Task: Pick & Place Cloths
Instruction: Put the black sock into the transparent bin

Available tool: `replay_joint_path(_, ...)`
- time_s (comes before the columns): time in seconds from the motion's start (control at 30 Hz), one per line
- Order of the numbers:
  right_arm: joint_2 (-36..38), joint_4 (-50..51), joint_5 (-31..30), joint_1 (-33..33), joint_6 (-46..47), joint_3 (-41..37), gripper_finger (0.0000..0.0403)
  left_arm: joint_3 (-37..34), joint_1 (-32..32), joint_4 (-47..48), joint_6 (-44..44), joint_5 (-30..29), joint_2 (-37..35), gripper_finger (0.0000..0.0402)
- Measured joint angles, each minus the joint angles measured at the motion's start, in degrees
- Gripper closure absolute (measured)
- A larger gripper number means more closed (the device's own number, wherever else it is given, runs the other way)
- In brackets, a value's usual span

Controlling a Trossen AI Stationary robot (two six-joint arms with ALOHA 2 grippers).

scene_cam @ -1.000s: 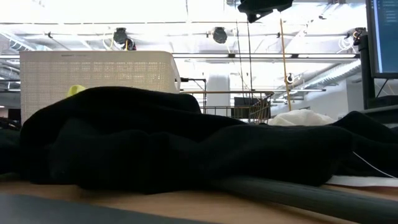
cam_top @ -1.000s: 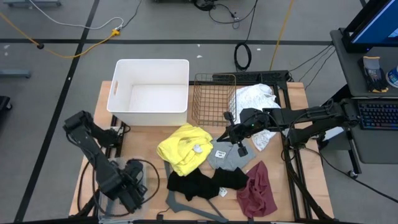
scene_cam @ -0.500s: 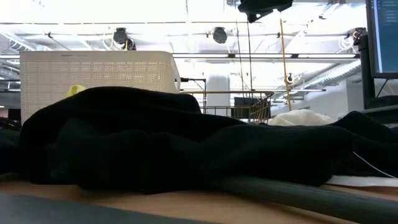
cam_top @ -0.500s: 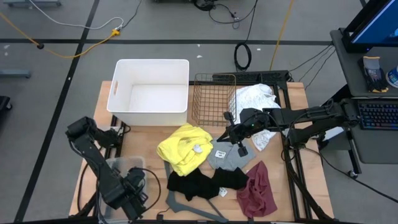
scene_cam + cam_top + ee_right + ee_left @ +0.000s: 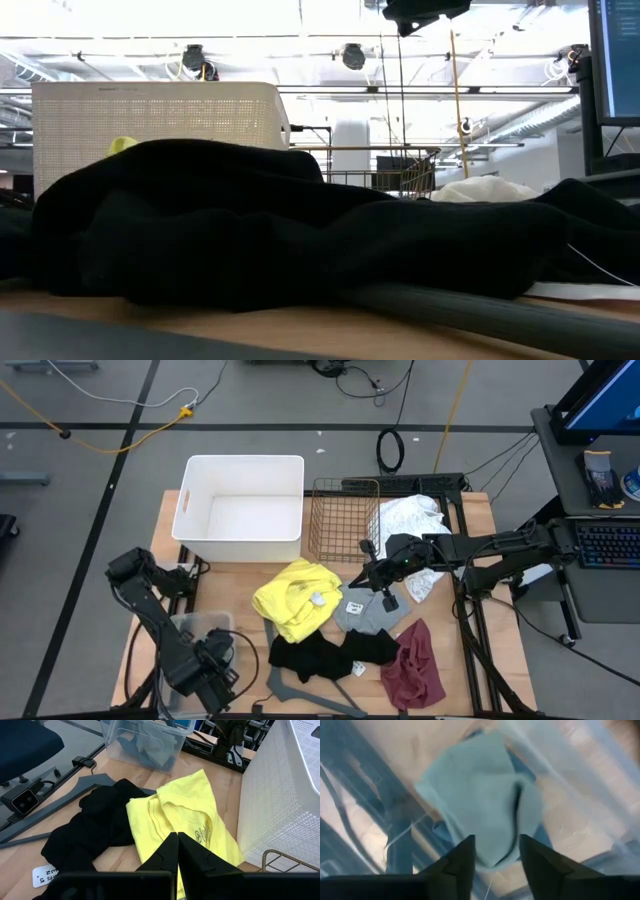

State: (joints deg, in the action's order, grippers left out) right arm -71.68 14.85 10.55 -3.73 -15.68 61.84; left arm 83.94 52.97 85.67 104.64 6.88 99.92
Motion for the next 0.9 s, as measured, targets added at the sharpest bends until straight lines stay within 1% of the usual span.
replay_joint_path(0.13, 0.0, 0.0, 0.0, 0.0, 0.0, 0.0, 0.0403, 0.0, -1.1, 0.0, -3.3, 8.2, -2.1, 0.0189)
replay_joint_path(0.2, 0.0, 0.0, 0.0, 0.0, 0.0, 0.0, 0.0403, 0.0, -1.6, -0.1, -4.1, 10.7, -4.0, 0.0175)
replay_joint_path(0.3, 0.0, 0.0, 0.0, 0.0, 0.0, 0.0, 0.0403, 0.0, -2.7, -0.2, -3.6, 10.9, -7.9, 0.0164)
replay_joint_path(0.47, 0.0, 0.0, 0.0, 0.0, 0.3, 0.0, 0.0403, 0.0, -4.2, -0.5, -1.6, 8.7, -15.3, 0.0163)
replay_joint_path(0.63, 0.0, 0.0, 0.0, 0.0, 3.1, 0.0, 0.0403, 0.0, -5.5, -3.8, -0.8, 4.2, -22.2, 0.0163)
replay_joint_path(0.7, 0.0, 0.2, 0.0, 0.0, 3.2, 0.0, 0.0403, 0.0, -5.9, -5.3, -0.9, 1.0, -24.4, 0.0163)
replay_joint_path(0.8, 0.0, 0.4, 0.0, 0.0, 3.2, 0.0, 0.0403, 0.0, -6.4, -7.4, -2.5, -5.8, -27.1, 0.0163)
replay_joint_path(0.9, 0.0, 1.2, 0.0, 0.0, 3.2, 0.0, 0.0403, 0.0, -6.8, -9.0, -7.1, -15.1, -28.7, 0.0163)
